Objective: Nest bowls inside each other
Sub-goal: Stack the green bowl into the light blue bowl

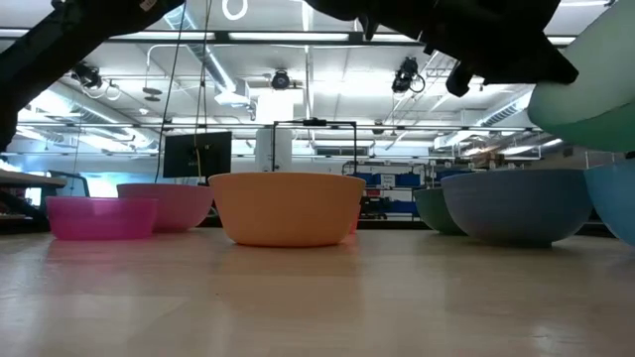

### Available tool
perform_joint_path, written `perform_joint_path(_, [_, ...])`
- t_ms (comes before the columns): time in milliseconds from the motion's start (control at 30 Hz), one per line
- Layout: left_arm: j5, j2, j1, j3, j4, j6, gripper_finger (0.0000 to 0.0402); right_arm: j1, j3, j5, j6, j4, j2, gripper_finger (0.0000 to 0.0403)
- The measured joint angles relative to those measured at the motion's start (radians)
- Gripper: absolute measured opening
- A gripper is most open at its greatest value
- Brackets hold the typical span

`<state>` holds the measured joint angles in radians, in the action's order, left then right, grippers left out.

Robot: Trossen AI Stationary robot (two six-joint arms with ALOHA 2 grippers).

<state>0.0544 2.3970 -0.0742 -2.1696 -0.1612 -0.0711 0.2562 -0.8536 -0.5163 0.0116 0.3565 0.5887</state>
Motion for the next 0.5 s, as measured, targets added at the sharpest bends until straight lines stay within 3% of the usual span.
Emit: perform_joint_path(500, [-0.079, 0.0, -0.001, 0.0, 0.005, 0.044, 0.0048, 0.0, 0.0, 0.0, 0.0, 0.008, 0.0, 0.0175])
